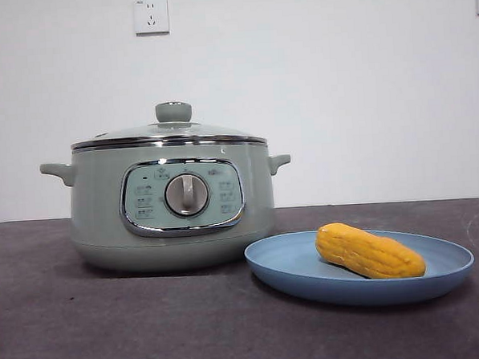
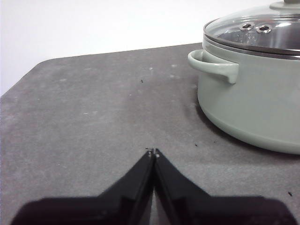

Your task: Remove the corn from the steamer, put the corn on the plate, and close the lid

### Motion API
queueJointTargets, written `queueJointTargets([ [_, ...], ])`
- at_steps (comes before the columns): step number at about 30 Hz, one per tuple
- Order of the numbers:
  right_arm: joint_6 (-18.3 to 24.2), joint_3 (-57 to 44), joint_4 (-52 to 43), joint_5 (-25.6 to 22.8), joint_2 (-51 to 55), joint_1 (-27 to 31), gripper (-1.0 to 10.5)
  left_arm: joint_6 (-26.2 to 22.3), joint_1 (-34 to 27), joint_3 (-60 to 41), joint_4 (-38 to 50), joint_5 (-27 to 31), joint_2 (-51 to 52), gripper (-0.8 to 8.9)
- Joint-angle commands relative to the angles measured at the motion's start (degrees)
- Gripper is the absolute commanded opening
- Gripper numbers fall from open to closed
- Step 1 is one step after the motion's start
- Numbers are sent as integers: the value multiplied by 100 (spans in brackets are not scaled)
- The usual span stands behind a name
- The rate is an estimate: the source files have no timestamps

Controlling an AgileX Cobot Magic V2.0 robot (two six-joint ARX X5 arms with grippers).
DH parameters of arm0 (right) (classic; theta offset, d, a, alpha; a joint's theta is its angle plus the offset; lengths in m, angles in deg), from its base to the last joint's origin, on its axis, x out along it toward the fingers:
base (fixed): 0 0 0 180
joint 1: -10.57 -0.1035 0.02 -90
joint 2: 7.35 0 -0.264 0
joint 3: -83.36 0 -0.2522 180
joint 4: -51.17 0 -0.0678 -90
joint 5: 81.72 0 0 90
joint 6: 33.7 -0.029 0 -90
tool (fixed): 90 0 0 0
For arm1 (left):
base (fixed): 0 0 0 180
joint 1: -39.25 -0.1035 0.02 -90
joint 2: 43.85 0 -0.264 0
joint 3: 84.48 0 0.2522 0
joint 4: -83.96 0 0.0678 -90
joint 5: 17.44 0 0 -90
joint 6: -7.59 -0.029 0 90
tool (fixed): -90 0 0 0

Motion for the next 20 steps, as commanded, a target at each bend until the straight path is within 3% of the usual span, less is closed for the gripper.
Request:
queueJointTargets([
  [1, -216, -896, -634, -175, 365, 66, 1, 24, -13, -81, 31, 2, 11, -3],
  [4, -280, -1545, -903, -485, 706, 63, 1, 24, -13, -81, 31, 2, 11, -3],
  [9, -315, -2166, -898, -483, 1226, 63, 1, 24, -13, -81, 31, 2, 11, -3],
  [15, -286, -2286, -223, -492, 1237, 63, 1, 24, -13, -81, 31, 2, 11, -3],
  [20, -420, -2286, -247, -470, 1237, 61, 1, 24, -13, -81, 31, 4, 11, -3],
])
